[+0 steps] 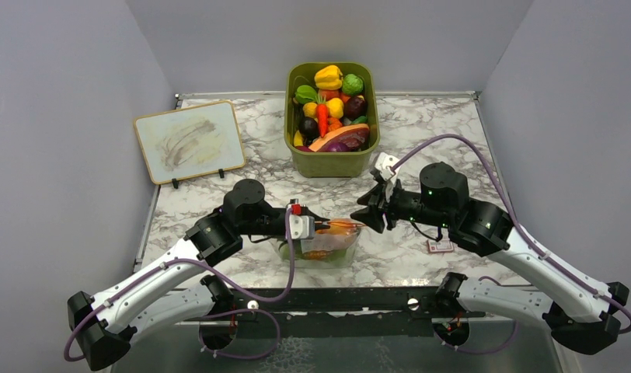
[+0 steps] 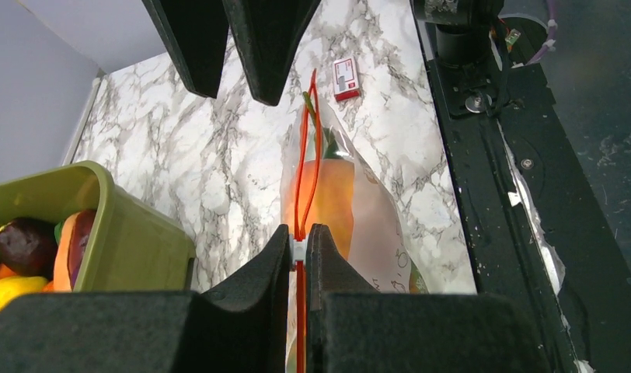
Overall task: Place the food in the zip-top bag and seal the zipper
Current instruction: Adjust the zipper food storage bag at the center of the board.
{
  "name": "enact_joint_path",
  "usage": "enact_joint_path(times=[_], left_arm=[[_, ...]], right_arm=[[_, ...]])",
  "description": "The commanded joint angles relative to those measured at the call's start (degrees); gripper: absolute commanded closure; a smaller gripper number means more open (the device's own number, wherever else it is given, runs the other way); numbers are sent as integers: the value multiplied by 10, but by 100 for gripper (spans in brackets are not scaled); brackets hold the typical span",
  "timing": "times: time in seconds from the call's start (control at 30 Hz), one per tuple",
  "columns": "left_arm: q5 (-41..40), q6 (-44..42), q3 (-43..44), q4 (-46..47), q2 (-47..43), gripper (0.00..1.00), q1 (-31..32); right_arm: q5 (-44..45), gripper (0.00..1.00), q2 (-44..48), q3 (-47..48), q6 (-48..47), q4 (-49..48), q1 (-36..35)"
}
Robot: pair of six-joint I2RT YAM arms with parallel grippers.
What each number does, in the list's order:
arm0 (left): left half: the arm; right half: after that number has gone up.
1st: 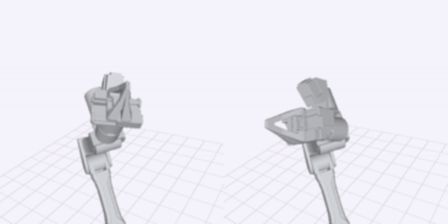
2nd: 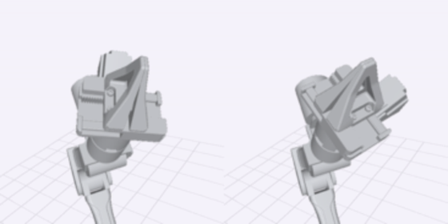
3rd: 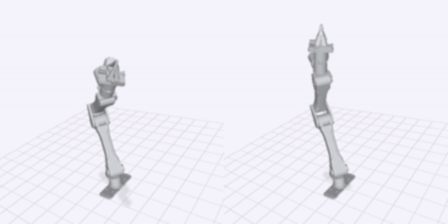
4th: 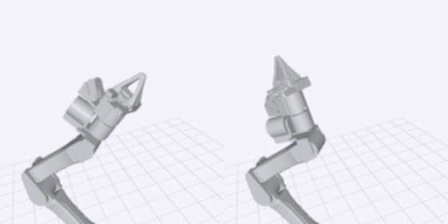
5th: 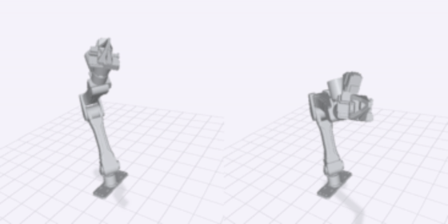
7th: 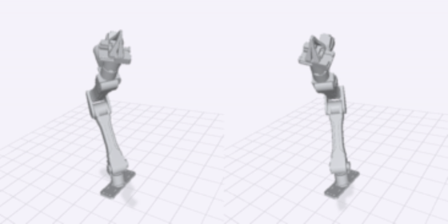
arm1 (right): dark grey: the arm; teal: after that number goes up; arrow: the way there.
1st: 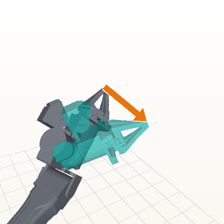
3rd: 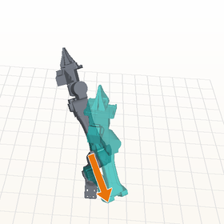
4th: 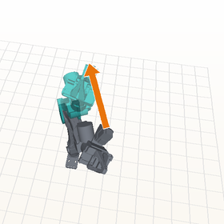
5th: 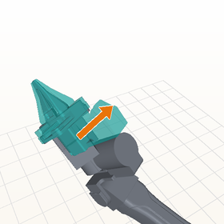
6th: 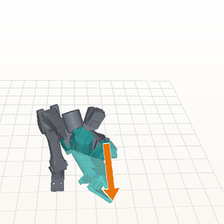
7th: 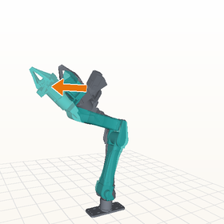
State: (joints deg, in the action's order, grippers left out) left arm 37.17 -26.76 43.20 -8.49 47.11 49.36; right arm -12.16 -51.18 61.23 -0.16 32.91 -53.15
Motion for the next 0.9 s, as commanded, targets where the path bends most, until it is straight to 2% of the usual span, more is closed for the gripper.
enact_joint_path(times=[0.0, 0.13, 0.2, 0.33, 0.57, 0.87], left_arm=[[36, -21, 13, 27, -10, 100, 2], [36, -31, 13, 17, -14, 100, 2], [39, -32, 13, 17, -15, 100, 2], [43, -33, 12, 19, -15, 100, 2], [51, -36, 14, 19, -16, 100, 2], [53, -36, 14, 19, -15, 100, 2]], right_arm=[[20, 56, 10, 18, -19, 73, 0], [-24, 49, 16, 20, -30, 100, 0], [-16, 48, 17, 20, -28, 111, 0], [6, 56, 33, 20, -23, 107, 0], [9, 61, 33, 21, -19, 82, 0], [-17, 62, 10, 9, -21, 52, 0]])
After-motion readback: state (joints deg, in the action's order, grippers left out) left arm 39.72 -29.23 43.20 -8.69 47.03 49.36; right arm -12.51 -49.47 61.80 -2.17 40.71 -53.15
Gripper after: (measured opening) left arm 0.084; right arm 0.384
